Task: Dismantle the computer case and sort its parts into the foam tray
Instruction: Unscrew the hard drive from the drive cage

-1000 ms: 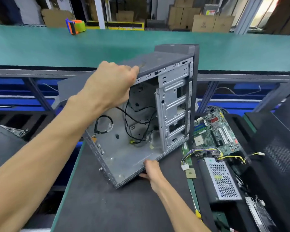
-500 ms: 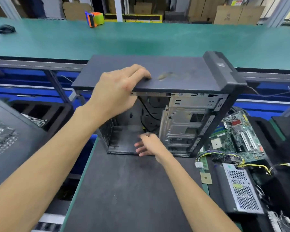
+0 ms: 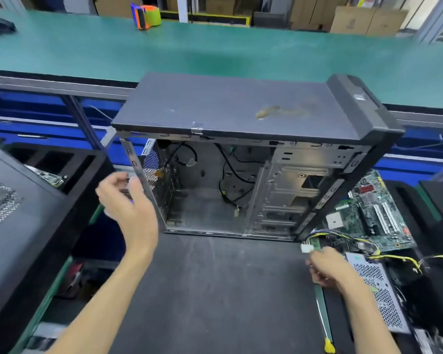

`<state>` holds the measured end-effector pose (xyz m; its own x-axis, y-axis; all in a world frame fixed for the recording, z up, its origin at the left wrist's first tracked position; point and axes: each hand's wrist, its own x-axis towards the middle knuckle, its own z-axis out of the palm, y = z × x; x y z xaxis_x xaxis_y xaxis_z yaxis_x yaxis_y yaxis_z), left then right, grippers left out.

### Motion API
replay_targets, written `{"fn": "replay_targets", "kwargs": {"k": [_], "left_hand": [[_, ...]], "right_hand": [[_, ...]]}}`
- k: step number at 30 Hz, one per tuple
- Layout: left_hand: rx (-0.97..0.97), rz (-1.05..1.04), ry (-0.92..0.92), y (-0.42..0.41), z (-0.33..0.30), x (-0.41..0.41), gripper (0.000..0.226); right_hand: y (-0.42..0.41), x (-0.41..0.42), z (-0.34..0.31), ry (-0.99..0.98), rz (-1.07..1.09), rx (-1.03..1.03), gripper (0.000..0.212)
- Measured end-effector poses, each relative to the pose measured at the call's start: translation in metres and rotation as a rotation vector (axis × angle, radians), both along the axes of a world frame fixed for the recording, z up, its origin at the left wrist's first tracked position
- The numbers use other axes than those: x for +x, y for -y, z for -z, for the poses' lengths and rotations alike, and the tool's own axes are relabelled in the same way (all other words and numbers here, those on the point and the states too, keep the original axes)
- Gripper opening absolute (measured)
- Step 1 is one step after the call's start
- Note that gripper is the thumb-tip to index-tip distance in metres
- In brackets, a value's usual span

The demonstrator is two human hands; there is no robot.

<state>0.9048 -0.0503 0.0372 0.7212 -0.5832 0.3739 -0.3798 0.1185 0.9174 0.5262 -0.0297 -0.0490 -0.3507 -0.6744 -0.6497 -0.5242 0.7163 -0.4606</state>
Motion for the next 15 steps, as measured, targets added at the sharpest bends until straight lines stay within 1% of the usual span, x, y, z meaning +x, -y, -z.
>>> {"fn": "replay_targets", "kwargs": {"k": [1,2,3,4,5,6,7,8,12,15], "left_hand": [[0.183,0.016,-0.259,0.003,0.014,0.006,0.032],[0.314,0.081,-0.482,0.009,0.027,0.01,0.045],[0.396,0.169,-0.659,0.014,0.037,0.013,0.051],[0.427,0.259,-0.781,0.019,0.045,0.012,0.053],[0.416,0.332,-0.858,0.025,0.051,0.01,0.057],[0.384,0.383,-0.916,0.031,0.056,0.007,0.06],[0.344,0.406,-0.953,0.036,0.058,0.004,0.061],[0.315,0.407,-0.978,0.042,0.06,0.004,0.06],[0.216,0.465,-1.014,0.062,0.06,0.008,0.047],[0.173,0.49,-1.014,0.075,0.057,0.01,0.044]], "right_hand": [[0.003,-0.008,0.001,-0.061,0.066,-0.158,0.036],[0.006,-0.009,-0.001,-0.063,0.149,-0.33,0.033],[0.01,-0.004,-0.006,0.049,0.292,-0.492,0.03],[0.013,0.006,-0.015,0.24,0.435,-0.609,0.027],[0.018,0.017,-0.022,0.446,0.531,-0.671,0.026],[0.021,0.028,-0.03,0.625,0.585,-0.705,0.028],[0.025,0.037,-0.033,0.753,0.608,-0.726,0.031],[0.028,0.044,-0.034,0.827,0.628,-0.733,0.034],[0.034,0.054,-0.029,0.862,0.714,-0.757,0.036],[0.038,0.06,-0.029,0.881,0.739,-0.771,0.037]]}}
